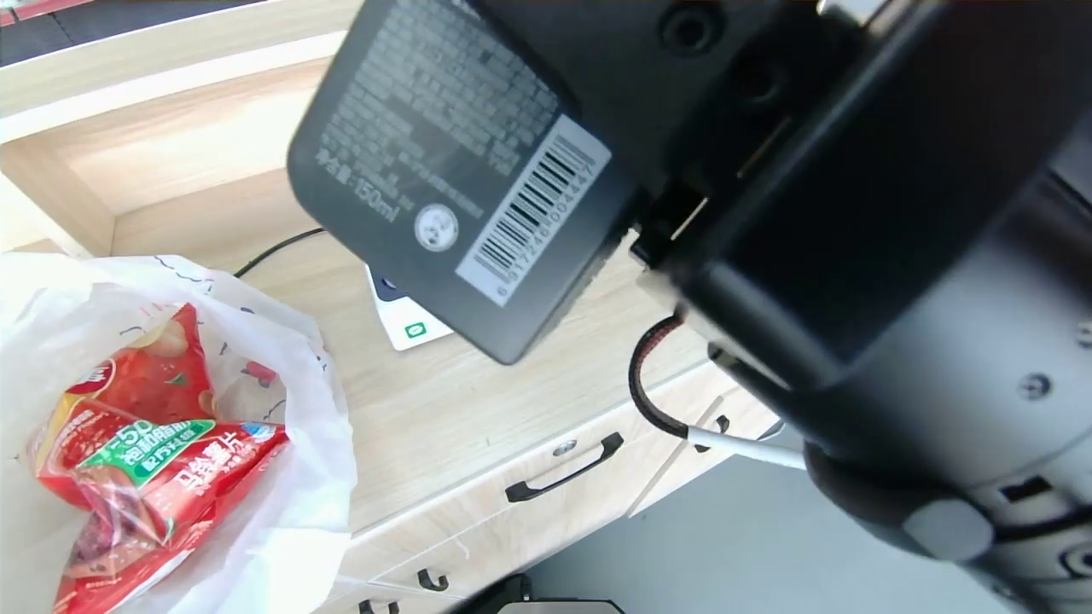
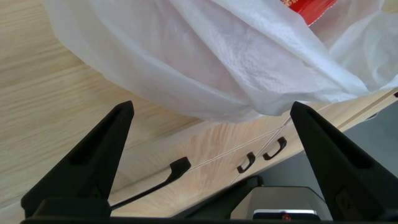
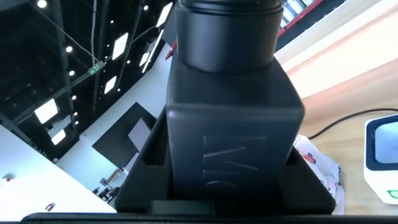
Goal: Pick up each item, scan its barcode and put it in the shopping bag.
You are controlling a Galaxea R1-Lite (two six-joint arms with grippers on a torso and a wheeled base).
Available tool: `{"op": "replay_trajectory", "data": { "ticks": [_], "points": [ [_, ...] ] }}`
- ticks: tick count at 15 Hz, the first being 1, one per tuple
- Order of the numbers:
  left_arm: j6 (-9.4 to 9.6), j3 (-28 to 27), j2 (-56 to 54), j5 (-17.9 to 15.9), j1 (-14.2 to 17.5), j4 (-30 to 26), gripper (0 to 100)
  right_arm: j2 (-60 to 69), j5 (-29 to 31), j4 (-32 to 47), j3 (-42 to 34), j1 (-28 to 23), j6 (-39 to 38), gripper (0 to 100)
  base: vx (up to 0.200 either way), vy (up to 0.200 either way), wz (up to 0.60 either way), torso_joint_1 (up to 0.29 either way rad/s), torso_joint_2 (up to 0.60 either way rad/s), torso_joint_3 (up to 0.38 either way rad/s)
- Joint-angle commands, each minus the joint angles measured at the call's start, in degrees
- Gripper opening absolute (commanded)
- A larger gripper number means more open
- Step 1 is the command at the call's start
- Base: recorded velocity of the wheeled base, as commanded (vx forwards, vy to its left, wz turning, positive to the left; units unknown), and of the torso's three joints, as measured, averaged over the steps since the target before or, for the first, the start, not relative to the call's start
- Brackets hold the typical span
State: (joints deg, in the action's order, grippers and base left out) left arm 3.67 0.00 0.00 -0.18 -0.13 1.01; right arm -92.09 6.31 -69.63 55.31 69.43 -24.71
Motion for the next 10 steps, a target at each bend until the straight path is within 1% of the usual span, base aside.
{"op": "replay_trajectory", "data": {
  "ticks": [1, 8, 10],
  "points": [
    [0.02, 0.0, 0.1, 0.0, 0.0, 0.0, 100, 2.5, 0.2, -1.5, -2.9, 0.1, -0.6, 0, 0.0, 0.0, 0.0, 0.0, 0.0, 0.0],
    [0.2, 0.0, 0.1, 0.0, 0.0, 0.0, 100, 4.1, 0.6, -1.6, -3.8, 0.0, -2.2, 0, 0.0, 0.0, 0.0, 0.0, 0.0, 0.0],
    [0.37, 0.0, 0.1, 0.0, 0.0, 0.0, 100, 5.3, 1.0, -2.2, -6.4, -1.1, -3.2, 0, 0.0, 0.0, 0.0, 0.0, 0.0, 0.0]
  ]
}}
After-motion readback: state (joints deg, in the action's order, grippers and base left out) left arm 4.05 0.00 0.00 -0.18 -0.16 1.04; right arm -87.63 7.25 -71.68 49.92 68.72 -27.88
